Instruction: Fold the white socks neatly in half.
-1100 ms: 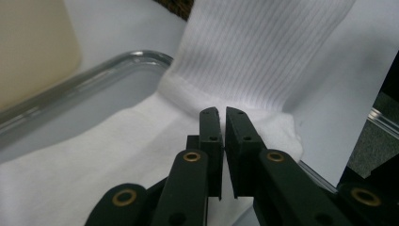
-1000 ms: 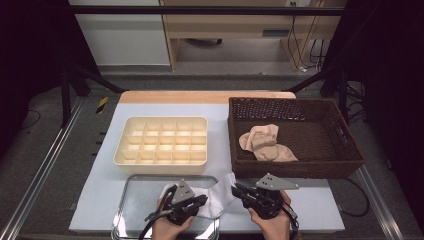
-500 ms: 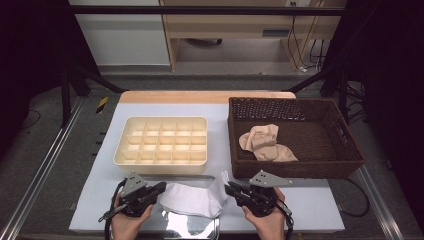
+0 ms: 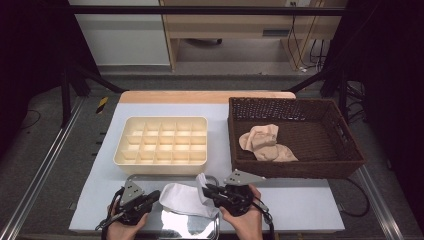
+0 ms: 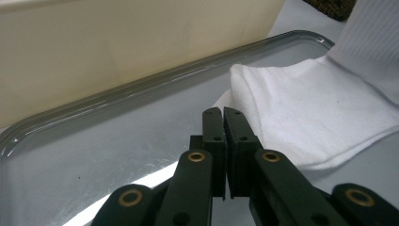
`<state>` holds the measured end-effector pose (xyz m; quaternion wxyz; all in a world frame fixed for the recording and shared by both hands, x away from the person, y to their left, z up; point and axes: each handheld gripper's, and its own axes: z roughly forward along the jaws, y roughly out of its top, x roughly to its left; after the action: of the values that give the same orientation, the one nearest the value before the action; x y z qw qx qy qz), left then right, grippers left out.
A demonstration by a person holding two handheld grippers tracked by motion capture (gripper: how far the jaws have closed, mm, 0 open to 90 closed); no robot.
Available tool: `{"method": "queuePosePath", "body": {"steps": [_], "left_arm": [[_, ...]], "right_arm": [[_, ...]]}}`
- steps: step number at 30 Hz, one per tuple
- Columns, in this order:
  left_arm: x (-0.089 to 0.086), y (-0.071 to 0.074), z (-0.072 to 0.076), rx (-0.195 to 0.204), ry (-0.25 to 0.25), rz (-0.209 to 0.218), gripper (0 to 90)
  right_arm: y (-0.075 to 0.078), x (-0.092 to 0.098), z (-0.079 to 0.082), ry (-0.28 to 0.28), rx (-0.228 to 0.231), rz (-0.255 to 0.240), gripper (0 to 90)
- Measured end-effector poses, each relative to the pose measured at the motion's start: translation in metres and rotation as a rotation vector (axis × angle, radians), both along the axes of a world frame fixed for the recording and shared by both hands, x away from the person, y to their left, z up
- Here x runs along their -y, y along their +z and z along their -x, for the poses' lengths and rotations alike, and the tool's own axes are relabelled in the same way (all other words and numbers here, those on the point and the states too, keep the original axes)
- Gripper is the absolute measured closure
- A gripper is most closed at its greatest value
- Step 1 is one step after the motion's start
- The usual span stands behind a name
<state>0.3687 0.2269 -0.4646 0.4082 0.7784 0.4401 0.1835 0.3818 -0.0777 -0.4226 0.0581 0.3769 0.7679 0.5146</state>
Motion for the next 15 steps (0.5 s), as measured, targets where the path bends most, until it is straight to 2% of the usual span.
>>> {"method": "queuePosePath", "body": {"steps": [1, 2, 3, 8, 15], "left_arm": [[0.000, 0.000, 0.000, 0.001, 0.000, -0.002, 87.1], [0.000, 0.000, 0.000, 0.002, 0.000, -0.004, 87.2], [0.000, -0.001, 0.000, 0.001, 0.000, -0.004, 87.2], [0.000, -0.003, 0.000, -0.003, -0.005, -0.005, 87.5], [0.001, -0.005, -0.001, -0.013, -0.008, -0.013, 88.0]], "right_arm": [[0.000, 0.000, 0.000, 0.000, 0.000, 0.000, 79.7], [-0.002, -0.012, -0.001, 0.010, 0.000, 0.013, 79.7], [-0.002, -0.012, -0.001, 0.010, 0.000, 0.013, 79.7], [-0.011, -0.044, -0.008, 0.036, -0.004, 0.068, 79.5], [-0.020, -0.062, -0.013, 0.042, -0.012, 0.087, 79.2]]}}
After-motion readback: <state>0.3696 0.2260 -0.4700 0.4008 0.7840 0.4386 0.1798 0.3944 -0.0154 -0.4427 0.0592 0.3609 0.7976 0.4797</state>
